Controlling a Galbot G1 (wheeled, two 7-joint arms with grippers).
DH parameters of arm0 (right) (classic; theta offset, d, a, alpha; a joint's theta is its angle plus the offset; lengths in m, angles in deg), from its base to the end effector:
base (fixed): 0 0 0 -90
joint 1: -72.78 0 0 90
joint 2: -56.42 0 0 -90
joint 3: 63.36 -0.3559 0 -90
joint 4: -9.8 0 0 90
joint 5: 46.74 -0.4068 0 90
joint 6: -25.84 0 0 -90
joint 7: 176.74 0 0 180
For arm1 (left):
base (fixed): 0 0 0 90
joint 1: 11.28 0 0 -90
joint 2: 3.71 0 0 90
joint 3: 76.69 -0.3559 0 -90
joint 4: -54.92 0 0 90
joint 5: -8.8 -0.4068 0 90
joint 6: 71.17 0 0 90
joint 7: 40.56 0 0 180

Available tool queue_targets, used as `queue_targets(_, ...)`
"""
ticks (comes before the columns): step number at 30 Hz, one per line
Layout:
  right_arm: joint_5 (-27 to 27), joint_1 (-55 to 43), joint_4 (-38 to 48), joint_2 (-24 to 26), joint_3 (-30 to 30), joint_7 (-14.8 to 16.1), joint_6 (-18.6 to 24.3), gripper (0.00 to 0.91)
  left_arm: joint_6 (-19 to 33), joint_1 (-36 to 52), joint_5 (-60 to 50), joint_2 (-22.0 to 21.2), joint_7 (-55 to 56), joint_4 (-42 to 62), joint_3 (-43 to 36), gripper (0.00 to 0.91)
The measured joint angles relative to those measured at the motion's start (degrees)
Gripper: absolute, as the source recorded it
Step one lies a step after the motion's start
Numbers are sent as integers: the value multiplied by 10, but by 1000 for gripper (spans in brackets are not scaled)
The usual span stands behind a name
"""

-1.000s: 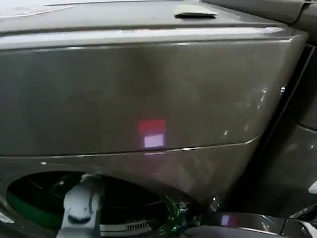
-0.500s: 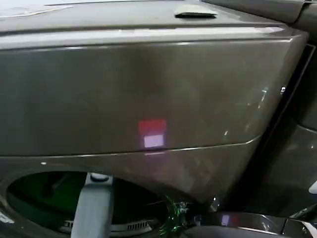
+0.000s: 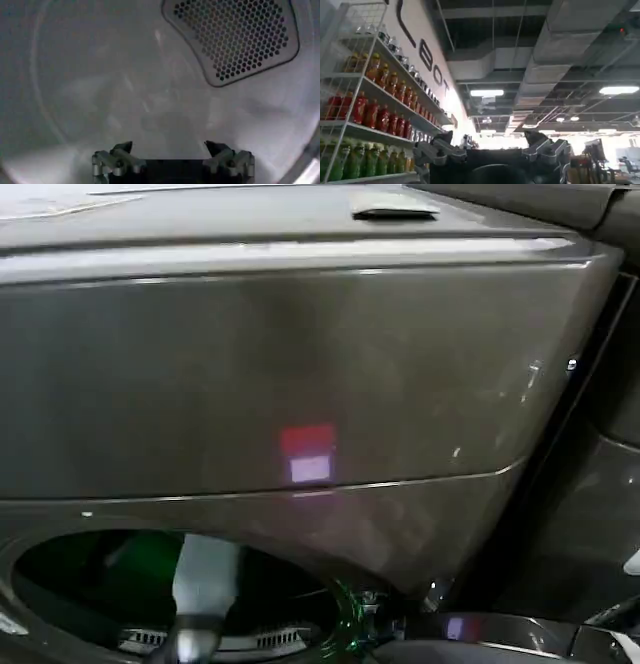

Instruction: Grasp the clothes from the dryer.

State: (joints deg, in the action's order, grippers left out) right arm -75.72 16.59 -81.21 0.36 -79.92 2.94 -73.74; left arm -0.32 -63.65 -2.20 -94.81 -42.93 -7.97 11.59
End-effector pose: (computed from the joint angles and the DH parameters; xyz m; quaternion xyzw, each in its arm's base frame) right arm -0.1362 -0.5181 0.0050 0.6609 0.7092 -0.1746 0.1727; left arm 0.6169 -0.0213 -0.2074 -0.0135 -0.9927 -0.0940 0.0750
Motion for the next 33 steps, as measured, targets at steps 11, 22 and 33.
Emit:
queue_targets(11,0,-3,0,1,4,2,1,907,38,83,-44,-8,-8,144,10,907)
queue_targets(22,0,3,-1,-1,3,4,1,907,90,128,-208,8,-103,215,14,907)
queue_targets(33,0,4,-5,-6,5,4,2,907,253,160,-473,21,-318,241,9,907)
